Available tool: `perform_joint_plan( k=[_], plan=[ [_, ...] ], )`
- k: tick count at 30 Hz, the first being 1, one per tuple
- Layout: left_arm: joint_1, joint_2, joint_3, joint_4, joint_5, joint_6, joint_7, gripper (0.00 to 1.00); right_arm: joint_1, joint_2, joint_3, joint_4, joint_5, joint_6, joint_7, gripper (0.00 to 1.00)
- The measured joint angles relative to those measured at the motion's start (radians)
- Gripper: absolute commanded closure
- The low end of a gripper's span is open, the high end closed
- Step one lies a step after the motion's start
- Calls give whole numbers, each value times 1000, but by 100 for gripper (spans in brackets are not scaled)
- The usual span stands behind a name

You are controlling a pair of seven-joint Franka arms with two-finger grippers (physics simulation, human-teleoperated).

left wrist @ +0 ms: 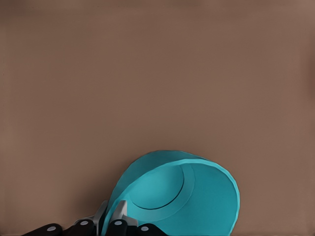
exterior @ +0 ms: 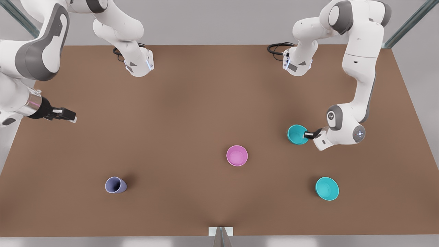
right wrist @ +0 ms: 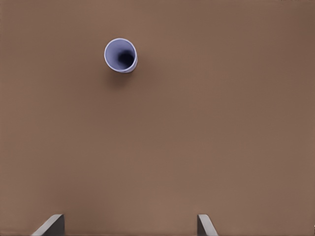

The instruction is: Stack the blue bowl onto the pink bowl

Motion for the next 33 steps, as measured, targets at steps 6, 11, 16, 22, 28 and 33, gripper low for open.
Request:
perform_joint_plan(
  k=[6, 11, 16, 22, 28, 33],
  plan=[
    [-219, 271, -1, 707, 103, -246, -148, 79, 6, 14, 0, 11, -11, 0, -52, 0],
    [-376, 430, -2, 930, 126, -372, -349, 79, 11, 17, 0, 11, -14, 1, -83, 0],
    [-441, 484, -2, 943, 117, -420, -518, 79, 15, 18, 0, 11, -16, 2, -106, 0],
    [-462, 521, -18, 943, 98, -379, -671, 79, 26, 19, 1, 11, -27, 2, -127, 0],
    [-467, 532, -28, 941, 91, -331, -780, 79, 26, 22, 0, 11, -29, 2, -141, 0],
    [-466, 534, -47, 928, 89, -318, -847, 79, 26, 22, 0, 11, -30, 2, -150, 0]
  ],
)
